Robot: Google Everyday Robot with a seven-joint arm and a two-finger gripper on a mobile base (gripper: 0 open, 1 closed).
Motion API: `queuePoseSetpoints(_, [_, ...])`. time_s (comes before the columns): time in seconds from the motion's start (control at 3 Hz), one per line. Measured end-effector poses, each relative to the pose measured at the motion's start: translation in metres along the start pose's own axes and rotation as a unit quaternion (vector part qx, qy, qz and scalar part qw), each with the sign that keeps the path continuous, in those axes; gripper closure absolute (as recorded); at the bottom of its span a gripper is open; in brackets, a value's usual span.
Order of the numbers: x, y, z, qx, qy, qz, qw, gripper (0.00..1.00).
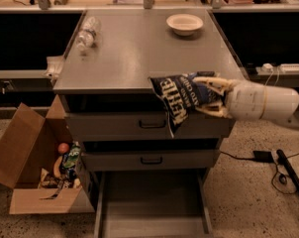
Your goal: Pick blue chip bag from bottom drawer and place on counter
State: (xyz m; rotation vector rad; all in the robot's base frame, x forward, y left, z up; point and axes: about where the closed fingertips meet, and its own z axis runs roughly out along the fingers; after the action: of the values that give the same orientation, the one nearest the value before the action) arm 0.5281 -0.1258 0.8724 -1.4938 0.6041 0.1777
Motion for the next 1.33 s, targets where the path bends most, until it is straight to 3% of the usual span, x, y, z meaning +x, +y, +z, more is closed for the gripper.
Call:
queuePoseSetpoints(0.33, [0.014, -0.061, -0.007, 0.004, 0.019, -0.021, 0.9996, 1.0])
queuePoseSetpoints(1.0, [0.016, -0.069, -0.005, 0.012, 0.02, -0.005, 0.9997, 1.0])
queuePoseSetpoints(1.33, [0.031, -0.092, 0.007, 0.02, 0.015, 0.033, 0.9992, 1.0])
